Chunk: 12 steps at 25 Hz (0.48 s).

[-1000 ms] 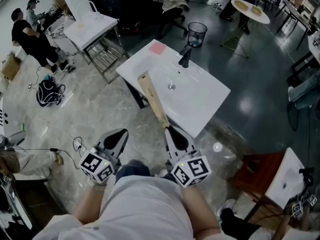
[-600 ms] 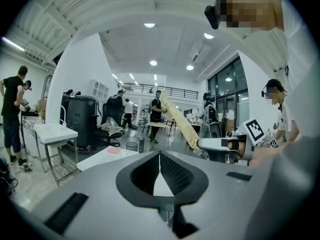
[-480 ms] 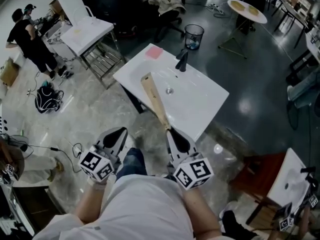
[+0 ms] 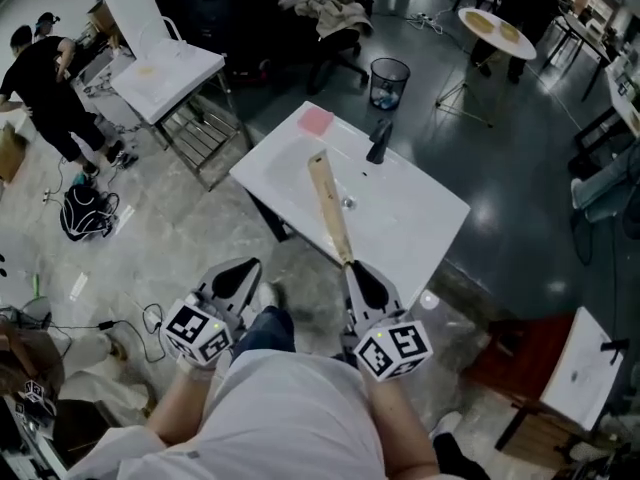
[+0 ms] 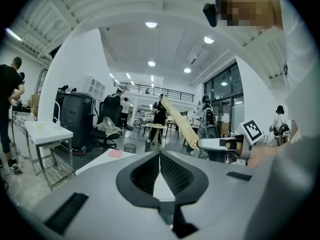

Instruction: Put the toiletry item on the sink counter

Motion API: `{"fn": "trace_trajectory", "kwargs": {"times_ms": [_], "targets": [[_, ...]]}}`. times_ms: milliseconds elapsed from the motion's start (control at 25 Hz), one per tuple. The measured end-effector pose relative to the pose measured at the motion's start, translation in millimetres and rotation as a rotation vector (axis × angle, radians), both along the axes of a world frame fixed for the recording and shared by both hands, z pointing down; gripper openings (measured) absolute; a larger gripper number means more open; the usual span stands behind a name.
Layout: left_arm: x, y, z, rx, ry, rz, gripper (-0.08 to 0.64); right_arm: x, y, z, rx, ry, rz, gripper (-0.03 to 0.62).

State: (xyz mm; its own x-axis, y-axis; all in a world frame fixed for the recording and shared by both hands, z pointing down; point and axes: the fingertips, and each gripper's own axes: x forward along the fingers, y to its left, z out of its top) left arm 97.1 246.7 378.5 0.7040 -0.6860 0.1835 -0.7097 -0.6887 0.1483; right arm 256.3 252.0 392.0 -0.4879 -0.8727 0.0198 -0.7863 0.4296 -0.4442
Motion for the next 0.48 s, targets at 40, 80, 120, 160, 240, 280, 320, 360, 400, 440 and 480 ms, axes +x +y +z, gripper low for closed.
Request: {"fn": "trace_trajectory", "kwargs": {"times_ms": [40,80,120,160,240,280,320,360,400,440,480], "targets": [[-7,-11,1,-0.001,0.004,0.004,0.017,-7,-10,3,-0.008,-0.001,0.005,0.043],[-15,-22,2,-0.003,0.009,0.008,0.017,-14,-19,6,-0.017,-0.002,0.009,0.043],[-22,-33,4,-0.006,0.014,0.011,0.017,-21,-29,9,-0.026,-0.002,0.013,0.043],[-29,-43,7,-0.009,0.018,0.014,0.017,-27,-38,13,-0.035,-0.003,0.017,0.043],[-44,-65,12,-0.015,0.027,0.022,0.017,-41,-58,18,-0.047,-0.003,0.026,0.043],[-50,-77,14,-0.017,0.032,0.027,0.017,-47,-68,19,-0.052,-0.002,0.031,0.043],[-57,-88,16,-0.019,0.039,0.033,0.017,-53,-78,21,-0.056,0.0,0.036,0.043],[-63,-99,18,-0.02,0.045,0.04,0.017,-59,-88,23,-0.06,0.005,0.042,0.043],[-68,-111,21,-0.021,0.051,0.046,0.017,-64,-98,25,-0.063,0.011,0.049,0.043],[-74,-123,23,-0.023,0.055,0.051,0.017,-69,-107,27,-0.067,0.016,0.056,0.043],[-80,-135,25,-0.025,0.058,0.057,0.017,-74,-118,30,-0.073,0.02,0.063,0.043]]}}
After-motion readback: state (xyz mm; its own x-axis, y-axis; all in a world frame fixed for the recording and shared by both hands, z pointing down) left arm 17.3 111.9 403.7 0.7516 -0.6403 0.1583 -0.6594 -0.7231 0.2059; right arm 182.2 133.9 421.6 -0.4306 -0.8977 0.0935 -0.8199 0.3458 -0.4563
